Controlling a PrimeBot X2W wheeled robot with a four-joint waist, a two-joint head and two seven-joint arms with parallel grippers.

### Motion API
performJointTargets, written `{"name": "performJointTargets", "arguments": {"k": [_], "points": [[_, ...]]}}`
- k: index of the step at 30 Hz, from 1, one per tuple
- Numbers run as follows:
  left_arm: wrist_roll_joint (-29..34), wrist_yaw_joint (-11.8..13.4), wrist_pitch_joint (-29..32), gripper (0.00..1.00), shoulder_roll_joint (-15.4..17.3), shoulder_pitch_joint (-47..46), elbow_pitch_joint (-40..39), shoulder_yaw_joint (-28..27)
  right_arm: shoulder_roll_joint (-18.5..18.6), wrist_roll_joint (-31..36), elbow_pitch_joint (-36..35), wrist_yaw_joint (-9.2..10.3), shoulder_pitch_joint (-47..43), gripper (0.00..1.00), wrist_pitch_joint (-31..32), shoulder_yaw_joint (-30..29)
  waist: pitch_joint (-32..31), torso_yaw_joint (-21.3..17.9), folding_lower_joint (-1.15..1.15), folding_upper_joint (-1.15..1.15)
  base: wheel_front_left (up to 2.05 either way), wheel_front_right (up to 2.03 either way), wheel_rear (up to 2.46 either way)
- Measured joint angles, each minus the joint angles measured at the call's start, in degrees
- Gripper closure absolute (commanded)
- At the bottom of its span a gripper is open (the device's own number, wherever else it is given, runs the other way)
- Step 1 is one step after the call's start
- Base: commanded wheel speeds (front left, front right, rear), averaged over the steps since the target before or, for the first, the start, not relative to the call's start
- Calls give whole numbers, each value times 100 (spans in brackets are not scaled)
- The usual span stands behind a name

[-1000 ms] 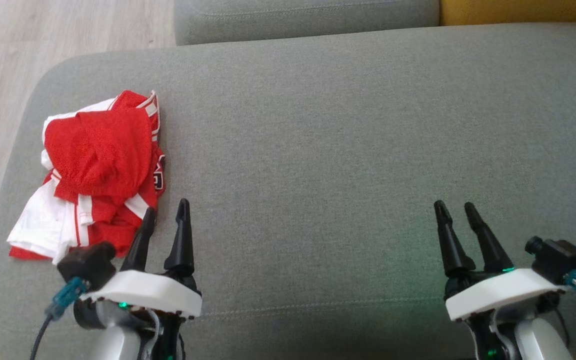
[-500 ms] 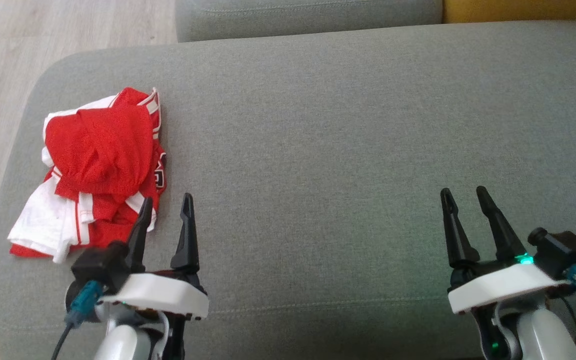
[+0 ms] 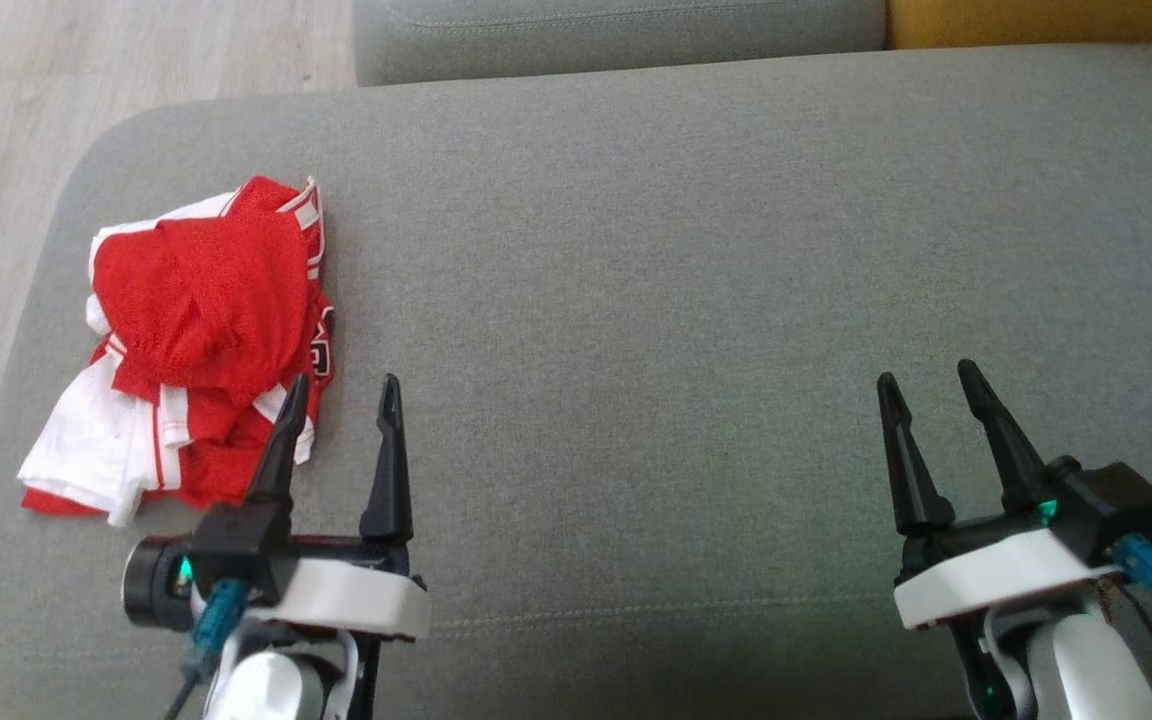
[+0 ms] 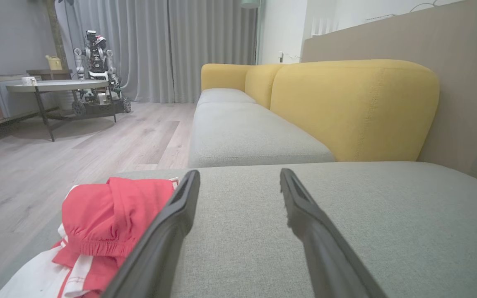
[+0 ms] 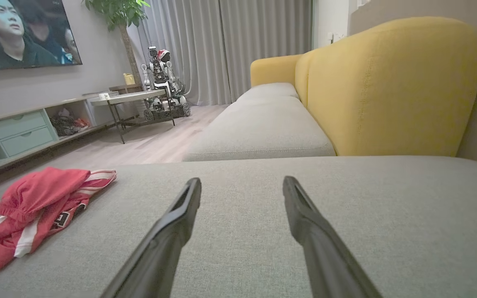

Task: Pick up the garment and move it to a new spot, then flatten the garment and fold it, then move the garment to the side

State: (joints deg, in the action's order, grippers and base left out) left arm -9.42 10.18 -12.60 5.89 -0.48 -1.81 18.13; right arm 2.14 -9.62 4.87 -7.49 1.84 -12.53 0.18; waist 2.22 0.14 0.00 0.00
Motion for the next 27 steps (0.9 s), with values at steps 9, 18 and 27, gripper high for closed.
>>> {"name": "performJointTargets", "arguments": {"k": [9,18,27], "points": [[602,48,-151,0,14,1,-101,160,1,635,-74,0,-2,0,-146,30,-23,32,0,0,0,0,0],[793,46,-207,0,10,2,-159,164,3,855,-88,0,-2,0,-193,63,-57,53,0,0,0,0,0],[793,-2,-207,0,-46,6,-145,143,3,857,-91,0,-9,0,-193,60,-73,115,0,0,0,0,0]]}}
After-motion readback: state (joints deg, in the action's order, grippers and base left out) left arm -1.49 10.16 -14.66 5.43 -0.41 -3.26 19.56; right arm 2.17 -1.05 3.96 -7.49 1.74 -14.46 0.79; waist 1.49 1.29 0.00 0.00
